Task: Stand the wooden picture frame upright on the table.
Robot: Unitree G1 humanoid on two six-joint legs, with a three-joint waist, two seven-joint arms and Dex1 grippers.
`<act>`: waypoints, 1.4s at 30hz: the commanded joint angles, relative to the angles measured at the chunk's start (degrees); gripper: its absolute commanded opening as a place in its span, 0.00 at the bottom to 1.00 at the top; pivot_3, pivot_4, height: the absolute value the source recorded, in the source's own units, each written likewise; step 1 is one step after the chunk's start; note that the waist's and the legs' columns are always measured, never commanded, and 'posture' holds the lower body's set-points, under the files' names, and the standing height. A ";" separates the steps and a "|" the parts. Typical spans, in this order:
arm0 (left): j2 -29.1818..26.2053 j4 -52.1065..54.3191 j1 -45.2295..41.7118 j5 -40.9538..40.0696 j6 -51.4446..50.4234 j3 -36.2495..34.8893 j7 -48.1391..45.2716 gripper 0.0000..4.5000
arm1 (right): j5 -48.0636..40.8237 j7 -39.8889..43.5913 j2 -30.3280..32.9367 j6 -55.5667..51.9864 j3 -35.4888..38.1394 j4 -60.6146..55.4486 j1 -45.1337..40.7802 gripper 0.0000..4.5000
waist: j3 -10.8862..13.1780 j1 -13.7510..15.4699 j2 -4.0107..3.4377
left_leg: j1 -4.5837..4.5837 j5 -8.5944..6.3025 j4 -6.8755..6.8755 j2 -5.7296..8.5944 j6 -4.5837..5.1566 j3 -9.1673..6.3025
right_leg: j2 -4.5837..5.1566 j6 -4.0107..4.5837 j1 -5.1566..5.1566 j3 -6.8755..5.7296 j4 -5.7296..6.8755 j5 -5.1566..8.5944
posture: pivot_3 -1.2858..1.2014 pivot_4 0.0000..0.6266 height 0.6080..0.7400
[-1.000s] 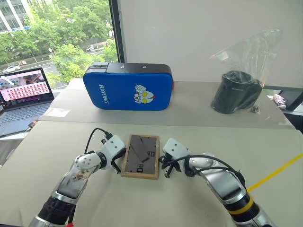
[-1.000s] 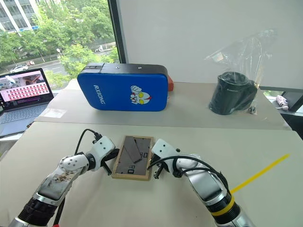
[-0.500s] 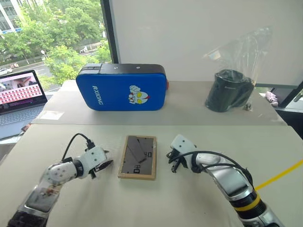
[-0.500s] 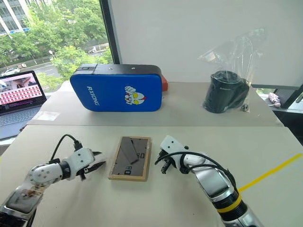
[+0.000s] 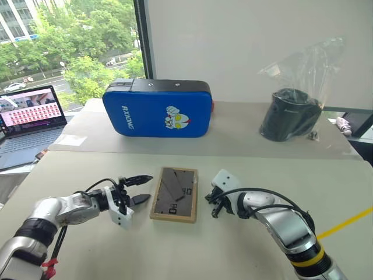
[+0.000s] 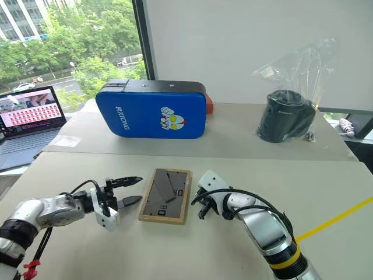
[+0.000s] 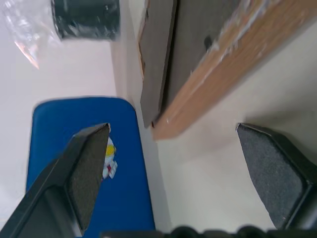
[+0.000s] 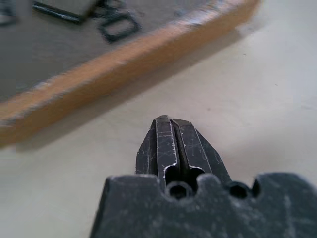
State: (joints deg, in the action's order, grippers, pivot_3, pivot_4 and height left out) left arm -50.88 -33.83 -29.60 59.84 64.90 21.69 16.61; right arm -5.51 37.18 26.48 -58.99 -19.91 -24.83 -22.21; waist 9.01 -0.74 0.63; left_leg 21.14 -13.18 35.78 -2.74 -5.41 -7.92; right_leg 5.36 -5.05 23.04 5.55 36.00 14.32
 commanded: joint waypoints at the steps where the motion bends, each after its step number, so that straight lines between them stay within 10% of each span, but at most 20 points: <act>1: 4.04 0.06 0.29 7.15 7.37 9.09 5.14 0.98 | -2.09 0.02 -2.35 -2.11 -2.58 -0.40 -1.00 0.00 | -0.22 0.00 -0.21 | 0.00 -0.01 0.00 0.01 0.00 0.02 | 0.02 -0.03 0.00 0.01 0.00 0.02 | 0.52 0.24 1.00; 12: 5.05 -1.31 -1.99 7.33 11.29 12.40 8.83 0.98 | -2.59 -1.49 -2.61 -3.01 -2.04 0.06 -1.66 0.00 | -0.27 -0.28 -0.22 | -0.02 0.00 0.00 0.02 0.00 0.03 | 0.02 -0.04 0.03 0.01 0.05 0.03 | 0.52 0.24 1.00; 21: 0.84 1.27 0.80 7.76 10.97 12.01 9.86 0.27 | -2.35 -3.33 -1.20 -2.10 0.32 3.21 -2.71 0.00 | -0.26 -0.68 -0.21 | 0.00 -0.01 -0.05 0.02 0.01 0.03 | 0.02 -0.04 0.08 0.02 0.05 0.04 | 0.52 0.24 1.00; 28: 0.24 2.27 2.48 6.91 9.27 11.61 9.52 0.26 | -6.93 -0.30 -1.73 1.81 9.37 11.50 -14.18 0.00 | -0.23 -1.77 -0.21 | -0.02 0.01 -0.03 0.02 -0.03 0.03 | 0.01 -0.04 0.09 0.02 0.14 0.03 | 0.52 0.24 1.00; 42: 0.59 4.72 3.53 4.15 8.57 10.72 7.05 0.26 | -16.92 22.43 -8.88 1.68 -1.44 33.37 -30.41 0.98 | -0.20 -1.76 -0.25 | 0.03 -0.02 -0.07 0.02 0.03 0.02 | 0.01 0.01 0.12 0.03 0.10 0.01 | 0.52 0.24 1.00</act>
State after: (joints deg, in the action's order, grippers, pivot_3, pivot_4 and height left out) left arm -50.08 -28.40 -28.13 62.74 72.97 29.99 26.53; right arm -22.56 56.90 18.21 -59.05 -19.51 6.24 -51.36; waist 8.81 -2.50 0.38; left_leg 21.15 -13.21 35.71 -2.72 -5.36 -7.90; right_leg 5.37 -5.04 23.16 5.58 36.10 14.33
